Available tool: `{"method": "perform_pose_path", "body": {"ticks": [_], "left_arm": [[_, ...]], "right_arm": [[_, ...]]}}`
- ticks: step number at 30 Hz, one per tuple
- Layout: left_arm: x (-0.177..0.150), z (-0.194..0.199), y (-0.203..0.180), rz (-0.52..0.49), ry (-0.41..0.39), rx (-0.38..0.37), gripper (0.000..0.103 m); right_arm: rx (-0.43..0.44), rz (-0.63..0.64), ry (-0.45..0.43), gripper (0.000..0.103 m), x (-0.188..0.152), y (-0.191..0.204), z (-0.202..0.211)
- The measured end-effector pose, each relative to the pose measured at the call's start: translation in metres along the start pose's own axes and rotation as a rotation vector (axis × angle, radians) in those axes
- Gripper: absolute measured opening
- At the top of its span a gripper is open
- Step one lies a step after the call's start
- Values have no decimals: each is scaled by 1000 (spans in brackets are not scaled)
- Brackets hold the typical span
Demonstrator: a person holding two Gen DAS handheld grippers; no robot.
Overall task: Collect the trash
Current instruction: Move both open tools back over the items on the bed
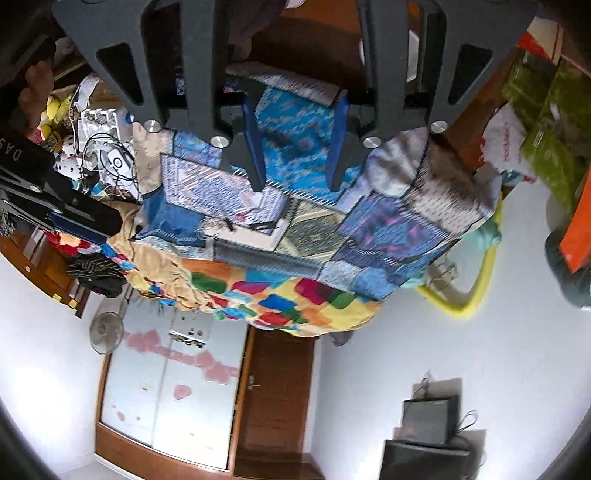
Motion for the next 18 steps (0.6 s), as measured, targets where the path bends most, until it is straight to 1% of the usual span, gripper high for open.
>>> {"method": "perform_pose_path", "body": {"ticks": [1, 2, 3, 5, 9, 14, 18], "left_arm": [[4, -7, -7, -9, -1, -11, 39], [7, -12, -12, -17, 0, -16, 43], [10, -19, -18, -26, 4, -25, 45], [15, -35, -28, -37, 21, -53, 46], [20, -68, -41, -56, 54, -83, 53], [23, -120, -52, -61, 122, -122, 53], [20, -166, -52, -43, 183, -153, 53]], "right_arm": [[-15, -11, -5, 50, 1, -9, 1], [-30, -23, -9, 60, 1, -18, 0], [-40, -35, -9, 64, 2, -26, -2], [-49, -52, 1, 64, 0, -43, -6], [-107, -87, 41, 64, -6, -74, -25], [-149, -133, 89, 64, -17, -109, -47], [-182, -154, 129, 64, -28, -132, -69]]}}
Point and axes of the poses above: each gripper's, at about its wrist camera, not at the fingertips, and z roughly against the way its jaws point, y to its left, x to its top, the point moved 5 cm from there along -z, roughly the way its jaws point, and after that the axes turned 9 degrees about -x, right-handed, at the moved point
